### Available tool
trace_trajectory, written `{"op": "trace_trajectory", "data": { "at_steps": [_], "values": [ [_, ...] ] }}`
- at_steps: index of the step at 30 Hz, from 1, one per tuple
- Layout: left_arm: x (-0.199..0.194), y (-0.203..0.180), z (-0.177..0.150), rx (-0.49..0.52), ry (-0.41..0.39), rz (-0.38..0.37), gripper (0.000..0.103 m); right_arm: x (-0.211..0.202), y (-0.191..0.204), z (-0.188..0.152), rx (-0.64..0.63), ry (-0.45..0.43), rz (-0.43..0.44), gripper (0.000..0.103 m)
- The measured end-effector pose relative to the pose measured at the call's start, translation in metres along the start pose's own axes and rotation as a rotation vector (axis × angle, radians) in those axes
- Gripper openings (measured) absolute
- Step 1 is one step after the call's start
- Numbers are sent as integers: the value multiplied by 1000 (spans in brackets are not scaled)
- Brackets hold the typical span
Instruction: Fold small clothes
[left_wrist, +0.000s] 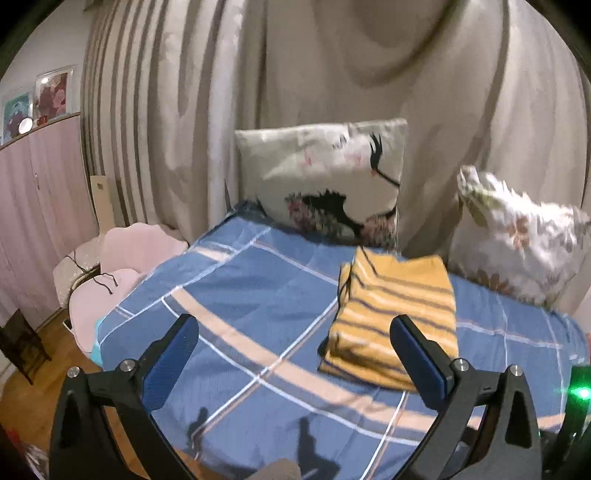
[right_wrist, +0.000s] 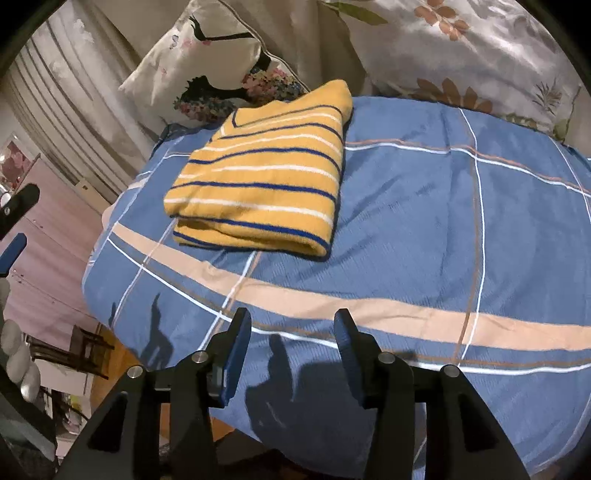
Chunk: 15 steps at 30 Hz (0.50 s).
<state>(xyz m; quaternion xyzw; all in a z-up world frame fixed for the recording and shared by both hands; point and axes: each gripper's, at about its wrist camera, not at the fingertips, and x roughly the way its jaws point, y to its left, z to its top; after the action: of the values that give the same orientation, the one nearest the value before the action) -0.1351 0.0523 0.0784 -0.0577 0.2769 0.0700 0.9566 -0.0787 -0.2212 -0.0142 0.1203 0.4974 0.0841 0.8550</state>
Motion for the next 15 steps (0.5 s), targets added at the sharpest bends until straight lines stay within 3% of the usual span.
{"op": "trace_trajectory", "data": {
  "at_steps": [9,15],
  "values": [
    [30,-17,-31,88,228,-20,103,11,-3,-12,5,38,-41,53],
    [42,-24,-47,124,321,-51,103,18,-3,-13,-1,55,-76,55]
  ]
}}
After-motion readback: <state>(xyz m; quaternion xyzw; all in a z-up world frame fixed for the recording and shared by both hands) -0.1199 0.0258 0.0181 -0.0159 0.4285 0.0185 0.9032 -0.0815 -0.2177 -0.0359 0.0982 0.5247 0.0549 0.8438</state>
